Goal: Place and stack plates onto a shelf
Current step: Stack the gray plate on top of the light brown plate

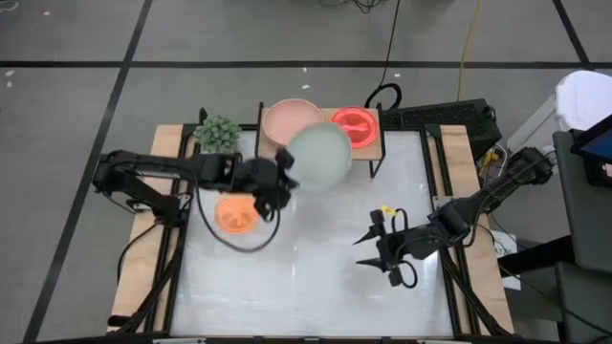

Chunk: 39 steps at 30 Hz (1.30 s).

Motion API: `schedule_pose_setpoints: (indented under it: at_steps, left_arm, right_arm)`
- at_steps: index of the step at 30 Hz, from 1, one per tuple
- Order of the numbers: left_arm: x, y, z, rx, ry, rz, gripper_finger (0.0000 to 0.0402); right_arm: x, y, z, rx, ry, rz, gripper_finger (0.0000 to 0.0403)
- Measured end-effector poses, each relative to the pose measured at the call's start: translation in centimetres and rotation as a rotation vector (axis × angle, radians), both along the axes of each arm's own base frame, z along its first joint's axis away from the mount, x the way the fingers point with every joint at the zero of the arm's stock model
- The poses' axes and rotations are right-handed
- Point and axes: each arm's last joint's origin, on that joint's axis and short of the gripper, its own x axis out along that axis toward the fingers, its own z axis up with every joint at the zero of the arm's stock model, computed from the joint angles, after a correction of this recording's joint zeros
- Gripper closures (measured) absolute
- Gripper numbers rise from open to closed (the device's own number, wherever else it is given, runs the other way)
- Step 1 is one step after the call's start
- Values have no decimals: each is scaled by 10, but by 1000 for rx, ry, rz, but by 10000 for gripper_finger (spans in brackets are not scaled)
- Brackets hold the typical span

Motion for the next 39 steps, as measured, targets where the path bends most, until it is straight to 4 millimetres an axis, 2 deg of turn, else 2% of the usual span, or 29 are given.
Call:
schedule_pose_setpoints:
  at_steps: [3,7,12,16,25,34,39]
  left_arm:
    - [-2,24,19,22,-21,76,391]
    - [-8,59,31,41,-35,172,391]
    - [-16,99,30,-31,-29,231,391]
    - [-22,118,27,-106,-26,254,391]
    - [-23,139,14,-267,0,342,388]
    - [-14,143,-5,-338,84,396,375]
    - [-14,143,-6,-371,69,435,373]
  right_arm:
    - [-6,-4,3,12,-17,-2,197]
    - [-11,-7,9,27,-39,-1,197]
    - [-14,-9,9,29,-26,-9,197]
    - [-15,-11,6,20,-3,-42,197]
    - [-15,-11,6,20,0,-44,197]
    - [-15,-11,6,27,1,-48,197]
    - [-15,-11,6,27,1,-48,197]
